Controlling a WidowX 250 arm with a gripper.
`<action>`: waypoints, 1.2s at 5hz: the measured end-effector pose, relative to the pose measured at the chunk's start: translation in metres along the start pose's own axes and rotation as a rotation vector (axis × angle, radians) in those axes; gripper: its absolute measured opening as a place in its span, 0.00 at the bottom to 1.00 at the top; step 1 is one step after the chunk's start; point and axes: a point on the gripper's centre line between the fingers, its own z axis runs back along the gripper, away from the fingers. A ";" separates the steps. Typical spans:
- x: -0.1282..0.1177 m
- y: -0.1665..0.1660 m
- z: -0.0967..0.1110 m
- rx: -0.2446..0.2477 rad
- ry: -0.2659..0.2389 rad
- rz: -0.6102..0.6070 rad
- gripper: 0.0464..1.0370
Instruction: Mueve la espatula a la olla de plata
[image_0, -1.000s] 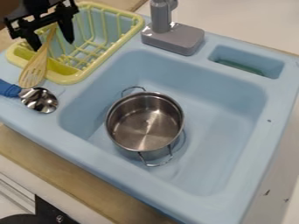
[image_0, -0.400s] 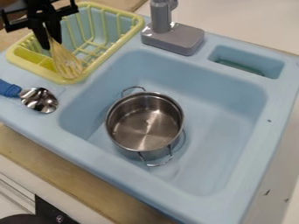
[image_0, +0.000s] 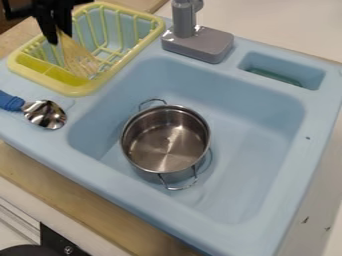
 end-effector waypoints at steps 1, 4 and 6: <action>-0.023 -0.006 0.021 -0.033 -0.032 -0.063 0.05; -0.098 -0.035 0.018 -0.088 -0.011 -0.331 0.05; -0.140 -0.051 -0.005 -0.154 0.023 -0.533 0.05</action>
